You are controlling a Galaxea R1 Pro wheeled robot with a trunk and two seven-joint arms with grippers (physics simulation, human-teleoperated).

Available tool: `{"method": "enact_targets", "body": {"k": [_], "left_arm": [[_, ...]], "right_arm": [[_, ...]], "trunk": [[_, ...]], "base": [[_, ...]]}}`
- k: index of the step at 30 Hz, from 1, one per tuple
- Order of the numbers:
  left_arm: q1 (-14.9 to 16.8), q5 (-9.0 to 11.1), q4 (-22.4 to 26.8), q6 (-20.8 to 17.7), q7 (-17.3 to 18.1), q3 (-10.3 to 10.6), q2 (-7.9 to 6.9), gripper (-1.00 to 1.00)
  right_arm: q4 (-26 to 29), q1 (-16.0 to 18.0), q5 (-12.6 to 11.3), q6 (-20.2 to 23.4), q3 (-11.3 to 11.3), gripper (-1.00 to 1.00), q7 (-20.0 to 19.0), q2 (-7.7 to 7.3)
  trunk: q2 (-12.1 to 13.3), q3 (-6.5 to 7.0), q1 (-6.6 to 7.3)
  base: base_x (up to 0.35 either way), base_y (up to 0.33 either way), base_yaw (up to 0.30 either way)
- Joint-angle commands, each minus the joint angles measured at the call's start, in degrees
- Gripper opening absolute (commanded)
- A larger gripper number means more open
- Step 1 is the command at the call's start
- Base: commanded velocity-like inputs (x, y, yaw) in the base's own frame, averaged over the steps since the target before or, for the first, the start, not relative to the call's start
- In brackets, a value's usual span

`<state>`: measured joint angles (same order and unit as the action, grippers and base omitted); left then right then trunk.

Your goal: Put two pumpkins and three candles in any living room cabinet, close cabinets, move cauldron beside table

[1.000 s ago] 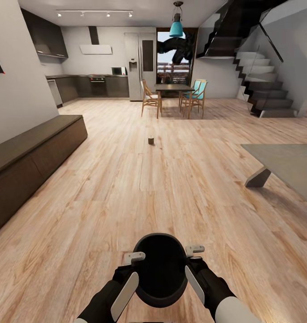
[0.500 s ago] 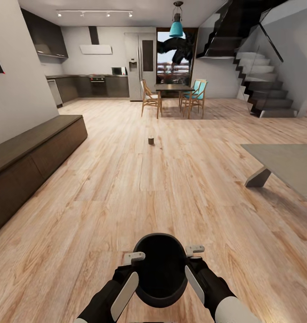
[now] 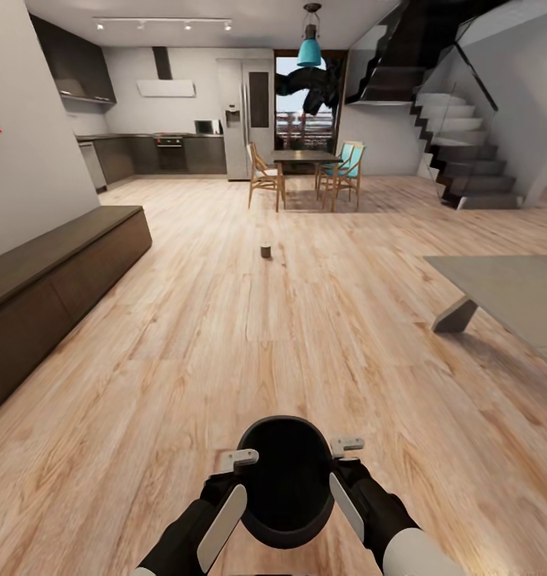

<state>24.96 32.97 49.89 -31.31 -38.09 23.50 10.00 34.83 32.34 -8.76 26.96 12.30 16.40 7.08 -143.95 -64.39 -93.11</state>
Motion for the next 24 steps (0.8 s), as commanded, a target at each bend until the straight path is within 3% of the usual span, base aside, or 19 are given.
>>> {"method": "enact_targets", "body": {"k": [1,12,17,24], "left_arm": [[0.0,0.42,0.12,0.2,-0.5,0.58,0.0,-1.0],[0.0,0.42,0.12,0.22,-0.5,1.37,0.0,-1.0],[0.0,0.42,0.12,0.28,-0.57,3.48,0.0,-1.0],[0.0,0.42,0.12,0.29,-0.52,3.9,0.0,-1.0]], "right_arm": [[-0.01,0.09,-0.38,0.37,-0.66,-1.0,0.41,-0.04],[-0.03,0.09,-0.46,0.37,-0.67,-1.0,0.39,-0.05],[-0.03,0.09,-0.47,0.37,-0.7,-1.0,0.41,-0.05],[-0.03,0.09,-0.47,0.37,-0.7,-1.0,0.42,-0.08]], "trunk": [[-0.03,-0.02,0.02],[-0.03,0.21,0.02],[-0.03,0.27,0.02],[-0.03,0.27,0.02]], "base": [[0.0,0.0,-0.218],[0.0,0.0,-0.244],[0.0,0.0,-0.254],[0.029,0.0,-0.256]]}}
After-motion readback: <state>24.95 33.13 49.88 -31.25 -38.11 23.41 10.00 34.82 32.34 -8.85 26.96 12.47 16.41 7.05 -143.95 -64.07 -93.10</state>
